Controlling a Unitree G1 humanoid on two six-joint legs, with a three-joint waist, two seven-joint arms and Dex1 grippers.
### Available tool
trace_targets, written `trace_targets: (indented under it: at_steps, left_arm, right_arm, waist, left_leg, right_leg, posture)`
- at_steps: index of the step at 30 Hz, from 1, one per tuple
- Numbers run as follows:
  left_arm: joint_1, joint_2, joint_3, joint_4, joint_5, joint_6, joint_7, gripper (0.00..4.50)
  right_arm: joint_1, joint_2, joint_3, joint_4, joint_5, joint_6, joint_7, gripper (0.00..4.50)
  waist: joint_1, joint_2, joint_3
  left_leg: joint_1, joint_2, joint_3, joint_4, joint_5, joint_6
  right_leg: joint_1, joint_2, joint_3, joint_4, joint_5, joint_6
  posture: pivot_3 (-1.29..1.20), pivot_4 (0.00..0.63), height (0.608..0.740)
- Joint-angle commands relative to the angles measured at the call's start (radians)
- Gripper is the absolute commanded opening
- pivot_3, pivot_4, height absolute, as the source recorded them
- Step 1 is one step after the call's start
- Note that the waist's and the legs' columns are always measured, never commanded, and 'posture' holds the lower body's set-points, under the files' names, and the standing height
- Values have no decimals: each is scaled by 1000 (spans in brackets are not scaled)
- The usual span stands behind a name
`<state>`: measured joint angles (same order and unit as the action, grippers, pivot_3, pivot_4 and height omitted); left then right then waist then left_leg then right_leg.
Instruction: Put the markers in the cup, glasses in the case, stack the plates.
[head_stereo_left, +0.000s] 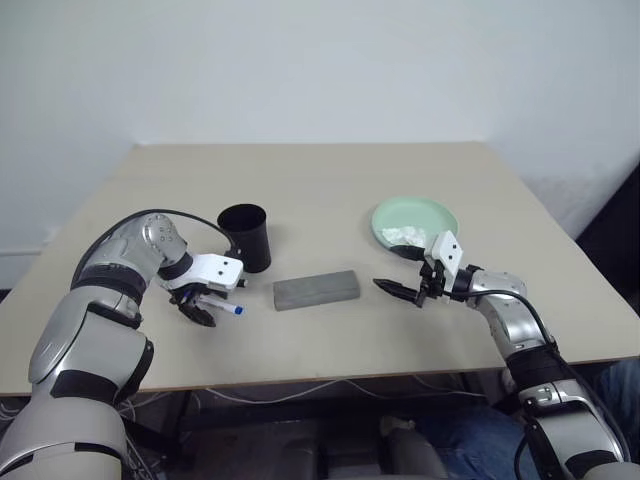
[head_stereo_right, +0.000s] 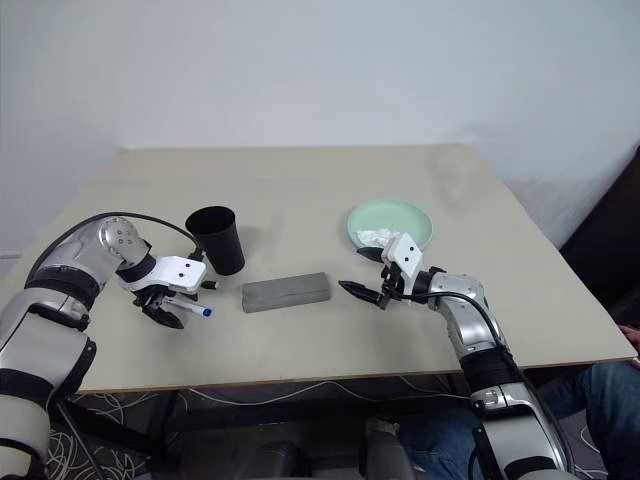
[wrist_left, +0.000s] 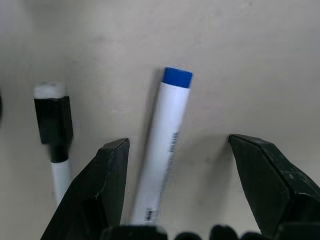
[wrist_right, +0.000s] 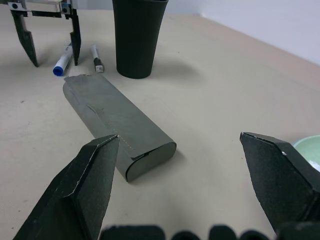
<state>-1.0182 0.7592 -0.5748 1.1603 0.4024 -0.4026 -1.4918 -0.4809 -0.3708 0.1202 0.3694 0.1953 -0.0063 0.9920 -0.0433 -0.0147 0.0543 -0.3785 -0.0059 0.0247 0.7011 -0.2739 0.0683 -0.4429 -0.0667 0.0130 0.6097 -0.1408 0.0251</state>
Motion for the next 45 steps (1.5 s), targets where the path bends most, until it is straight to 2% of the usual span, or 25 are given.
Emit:
trace_targets:
  at_steps: [1, 3, 6, 8, 14, 15, 20, 23, 25, 27, 31, 37, 45]
  left_arm:
    - [-24, -13, -18, 25, 65, -31, 55, 3401]
    - [-26, -20, -13, 35, 73, -34, 46, 3401]
    - [-26, -21, -13, 42, 87, -45, 42, 2852]
    - [-26, -20, -9, 45, 92, -48, 37, 2302]
    - [-21, -11, 9, 41, 82, -55, 28, 247]
    - [-21, -10, 13, 40, 80, -56, 26, 96]
    - [-11, -16, 105, -12, -32, -34, -63, 96]
    - [9, -24, 149, -132, -213, 58, -118, 96]
    - [39, -11, 179, -312, -411, 204, -123, 96]
    - [57, -11, 243, -460, -544, 351, -123, 96]
    - [83, -23, 362, -633, -662, 548, -96, 96]
    - [109, -102, 575, -706, -763, 667, 167, 96]
    - [144, -177, 712, -684, -732, 581, 486, 96]
  right_arm:
    - [-1, -9, -22, -52, 14, -3, -8, 4199]
    - [8, -10, -23, -61, 14, -1, -12, 4199]
    - [17, -12, -25, -70, 15, 0, -16, 4199]
    - [18, -13, -26, -71, 15, 2, -17, 4199]
    - [9, -12, -25, -62, 15, 1, -19, 4199]
    - [8, -12, -25, -61, 15, 1, -19, 4199]
    - [4, -12, -21, -61, 18, 7, -10, 4199]
    - [13, -17, -14, -68, 16, 11, 3, 4199]
    - [5, -18, -15, -66, 16, 15, 6, 4199]
    - [-5, -18, -15, -58, 14, 16, 8, 4199]
    - [-11, -16, -12, -53, 13, 15, 16, 4199]
    - [-25, -11, -8, -42, 10, 13, 25, 4199]
    - [-32, -12, -5, -45, 11, 17, 35, 4199]
  waist:
    - [0, 1, 0]
    - [-1, 1, 0]
    - [-1, 2, -1]
    - [0, 2, -1]
    - [-1, 2, -1]
    - [-1, 2, -1]
    - [-1, 1, 0]
    - [0, 1, 0]
    - [-1, 1, 0]
    - [-2, 0, 0]
    - [-4, 0, 0]
    - [-3, 1, 0]
    - [-2, 1, 0]
  left_leg:
    - [1, 0, 0, 0, 0, 0]
    - [1, 0, 0, 1, 0, 0]
    - [2, 0, 0, 1, 1, 1]
    - [2, 0, 0, 1, 1, 0]
    - [2, 0, 0, 2, 1, 0]
    - [2, 0, 0, 2, 1, 0]
    - [1, 0, 0, 3, 1, 1]
    - [-2, 0, 0, 3, 1, 1]
    - [-4, 0, -1, 3, 0, 1]
    - [-6, 0, -2, 3, 0, 2]
    - [-9, 0, -2, 3, -2, 4]
    - [-4, 0, -2, 3, -2, 4]
    - [0, 0, -1, 3, -1, 3]
  right_leg:
    - [1, 0, 0, 0, 0, 0]
    - [1, 0, 0, 2, 0, -1]
    - [1, 0, 0, 4, -1, -3]
    - [1, -1, 0, 5, -1, -3]
    - [0, -1, 0, 9, -1, -3]
    - [0, -1, 0, 9, -1, -3]
    - [-2, -1, 0, 9, -1, -3]
    - [-3, -1, -1, 6, -1, -2]
    - [-3, -2, -1, 3, -1, -2]
    - [-4, -2, -1, 0, 1, 2]
    - [-5, -1, -1, -1, 1, 5]
    - [-1, 1, 0, -1, 1, 4]
    - [2, 0, 0, -1, 1, 4]
  posture:
    - [0, 0, 720]
    - [0, 0, 720]
    - [0, 0, 720]
    - [0, 0, 720]
    - [0, 0, 720]
    - [0, 0, 720]
    - [0, 0, 720]
    - [0, 0, 720]
    - [0, 0, 720]
    - [0, 0, 720]
    - [0, 0, 720]
    - [0, 0, 720]
    - [0, 0, 720]
